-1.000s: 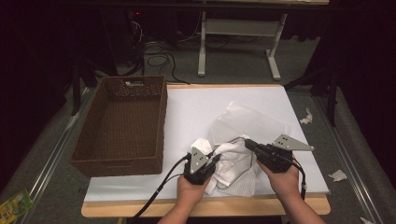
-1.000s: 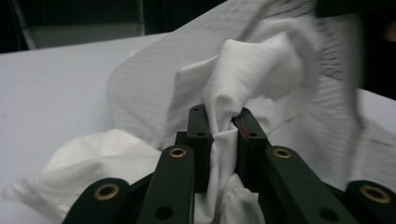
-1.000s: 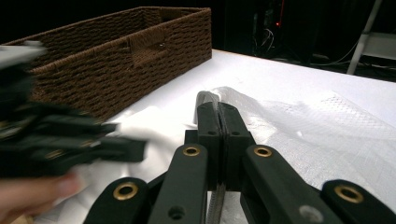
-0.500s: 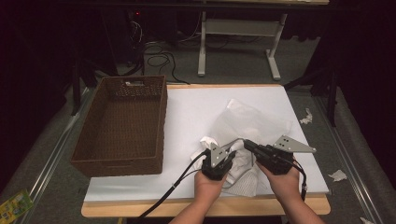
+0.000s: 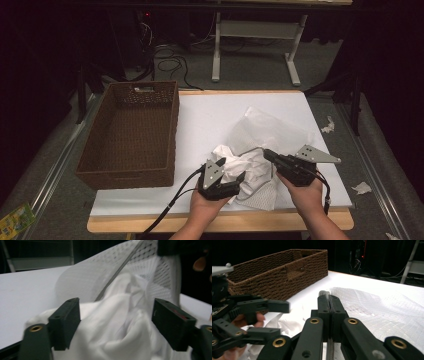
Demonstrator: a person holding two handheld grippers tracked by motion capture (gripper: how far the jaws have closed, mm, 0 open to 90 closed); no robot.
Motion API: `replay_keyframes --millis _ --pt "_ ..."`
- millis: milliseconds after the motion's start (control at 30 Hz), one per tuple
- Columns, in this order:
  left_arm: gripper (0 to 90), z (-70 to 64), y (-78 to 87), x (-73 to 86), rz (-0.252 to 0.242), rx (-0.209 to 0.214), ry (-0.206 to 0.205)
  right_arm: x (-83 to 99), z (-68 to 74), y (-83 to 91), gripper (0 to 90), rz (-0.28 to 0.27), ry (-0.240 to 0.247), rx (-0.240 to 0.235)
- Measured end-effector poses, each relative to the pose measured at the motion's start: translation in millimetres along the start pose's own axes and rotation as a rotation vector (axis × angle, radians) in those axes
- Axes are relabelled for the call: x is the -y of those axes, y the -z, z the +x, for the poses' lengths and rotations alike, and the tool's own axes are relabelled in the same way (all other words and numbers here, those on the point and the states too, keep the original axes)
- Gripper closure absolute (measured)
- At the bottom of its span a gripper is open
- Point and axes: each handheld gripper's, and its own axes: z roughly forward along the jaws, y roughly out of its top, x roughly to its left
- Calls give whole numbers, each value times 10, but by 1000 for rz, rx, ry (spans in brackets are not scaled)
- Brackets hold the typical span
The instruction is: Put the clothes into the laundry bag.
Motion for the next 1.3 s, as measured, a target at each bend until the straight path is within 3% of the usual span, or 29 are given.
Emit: replay_keyframes --millis 133,267,433,567,700,1033,1300 --pt "155 124 -62 146 92 -21 8 10 6 -17 900 7 1 2" --pt "173 167 -143 192 143 -21 16 30 15 -31 900 16 -2 5" --pt "435 204 -171 181 181 49 24 48 6 -57 900 24 -4 4" --pt "649 193 -157 190 156 75 15 49 21 -75 900 30 -3 6" --pt "755 199 -144 194 143 78 16 48 26 -70 900 28 -2 3" --pt "795 203 -67 160 117 93 37 33 24 -57 900 20 -5 -7" --pt "803 272 296 -180 -28 45 60 -38 93 -98 899 -3 -7 -37"
